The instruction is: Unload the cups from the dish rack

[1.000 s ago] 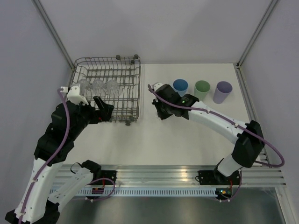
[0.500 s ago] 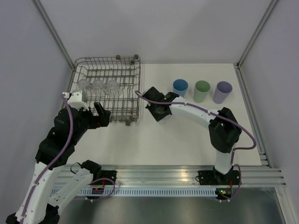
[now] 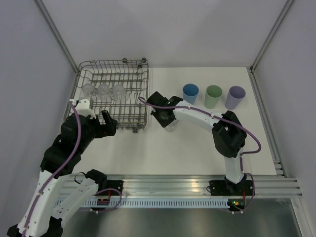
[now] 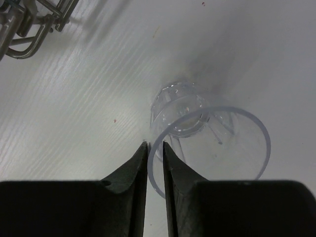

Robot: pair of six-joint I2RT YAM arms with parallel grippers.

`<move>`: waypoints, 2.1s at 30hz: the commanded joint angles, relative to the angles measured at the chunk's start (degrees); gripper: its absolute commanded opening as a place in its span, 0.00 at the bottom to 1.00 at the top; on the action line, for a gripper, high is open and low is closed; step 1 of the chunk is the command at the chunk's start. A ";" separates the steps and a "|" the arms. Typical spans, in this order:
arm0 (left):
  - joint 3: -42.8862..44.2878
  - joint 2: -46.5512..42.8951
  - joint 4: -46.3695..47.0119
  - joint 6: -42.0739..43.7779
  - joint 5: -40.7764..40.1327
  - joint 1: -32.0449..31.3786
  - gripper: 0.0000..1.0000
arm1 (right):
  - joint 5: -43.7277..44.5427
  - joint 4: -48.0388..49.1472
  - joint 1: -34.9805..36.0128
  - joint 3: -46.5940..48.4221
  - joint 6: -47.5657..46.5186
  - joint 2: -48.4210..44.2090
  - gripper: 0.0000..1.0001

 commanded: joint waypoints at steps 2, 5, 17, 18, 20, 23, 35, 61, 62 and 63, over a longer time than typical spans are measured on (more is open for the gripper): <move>-0.15 -0.57 0.52 2.74 -1.06 0.06 1.00 | 1.62 -0.66 0.31 3.11 -0.48 -1.08 0.27; -0.06 -0.57 0.52 2.74 -0.80 0.06 1.00 | 1.36 -0.58 0.31 3.20 -0.48 -2.48 0.31; 4.06 5.23 0.17 -1.65 -3.34 0.06 1.00 | 3.20 -1.63 0.31 4.61 0.13 -17.06 0.52; 4.68 6.19 0.08 -2.70 -3.87 0.06 1.00 | 3.73 -0.94 0.31 3.99 0.48 -20.21 0.61; 6.51 8.65 -0.19 -4.89 -5.97 0.06 1.00 | 4.08 2.22 0.31 1.01 1.62 -23.83 0.74; 8.89 12.08 -0.27 -7.45 -9.22 0.06 1.00 | 4.00 9.07 0.31 -5.49 2.68 -31.91 0.98; 21.71 30.18 -0.45 -16.42 -18.37 0.24 1.00 | 6.11 22.19 0.22 -29.05 9.89 -57.94 0.98; 40.80 71.41 14.93 8.89 6.84 16.23 1.00 | 1.18 19.90 0.22 -41.27 8.57 -72.18 0.98; 41.07 71.94 14.76 9.33 6.85 16.49 1.00 | 1.18 19.81 0.22 -41.28 8.48 -72.18 0.98; 41.33 72.81 14.76 9.68 7.46 17.02 1.00 | 1.10 19.81 0.22 -41.28 8.40 -72.18 0.98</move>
